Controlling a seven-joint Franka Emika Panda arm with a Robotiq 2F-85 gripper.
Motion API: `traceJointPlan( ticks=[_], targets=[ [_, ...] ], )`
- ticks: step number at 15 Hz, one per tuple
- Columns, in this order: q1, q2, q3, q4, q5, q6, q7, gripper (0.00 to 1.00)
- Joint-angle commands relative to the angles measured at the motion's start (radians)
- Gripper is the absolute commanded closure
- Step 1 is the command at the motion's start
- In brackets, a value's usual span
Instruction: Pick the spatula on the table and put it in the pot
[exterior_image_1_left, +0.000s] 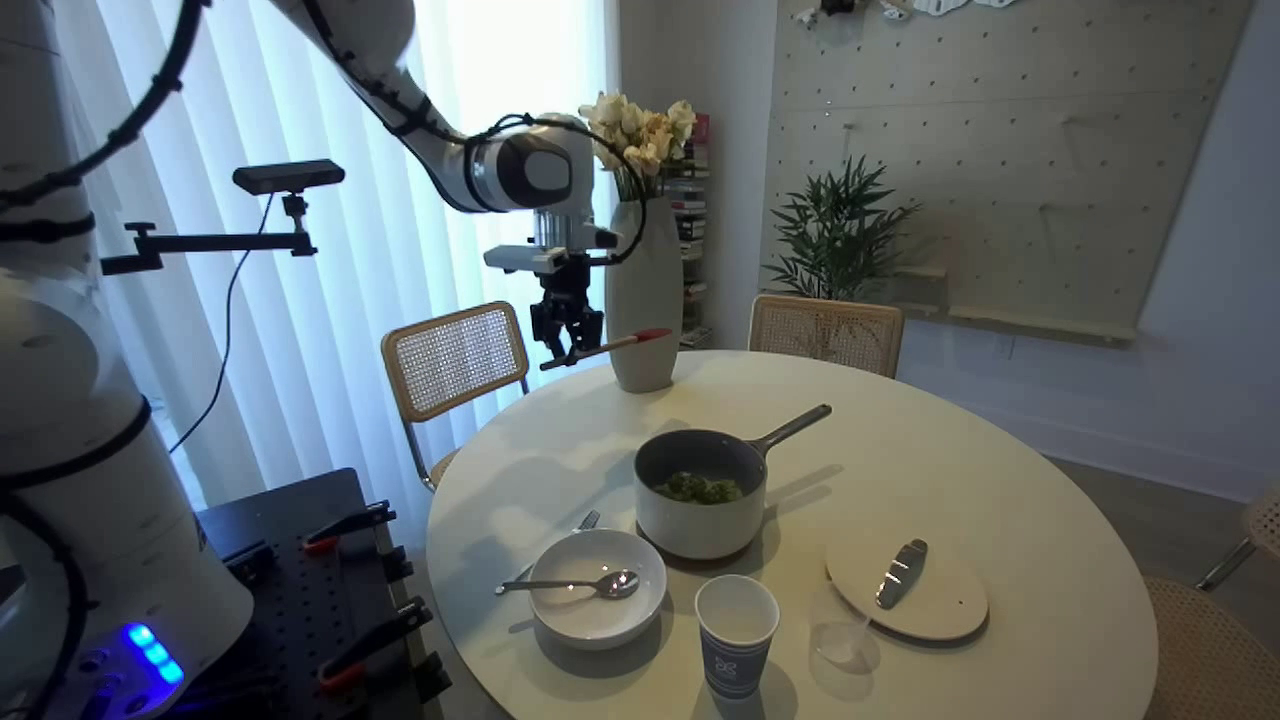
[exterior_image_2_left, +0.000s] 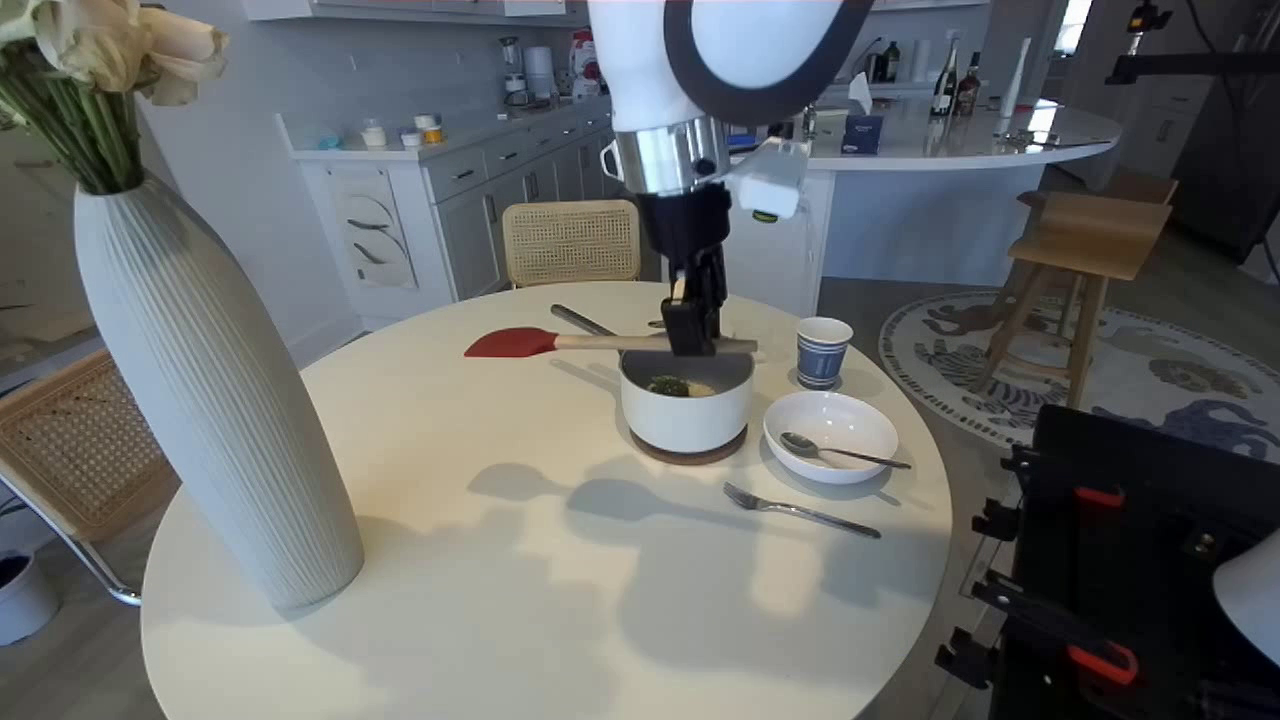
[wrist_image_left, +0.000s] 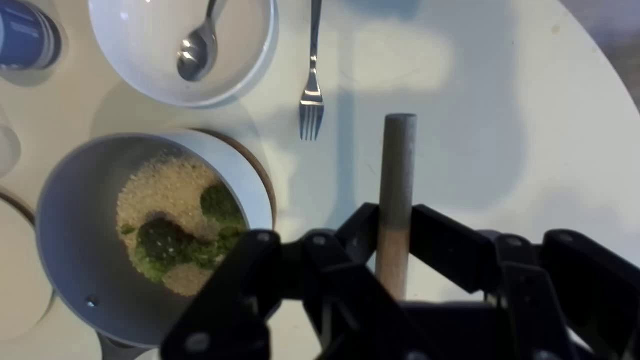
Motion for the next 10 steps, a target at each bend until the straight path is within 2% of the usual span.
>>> traceJointPlan(
  ticks=[1, 7, 10],
  targets=[
    [-0.049, -0.074, 0.006, 0.039, 0.001, -0.228, -0.064, 0.94],
    [-0.114, -0.14, -0.022, 0.098, -0.041, -0.522, -0.115, 0.94],
    [-0.142, -0.15, -0.04, 0.122, -0.049, -0.628, -0.154, 0.94]
  ],
)
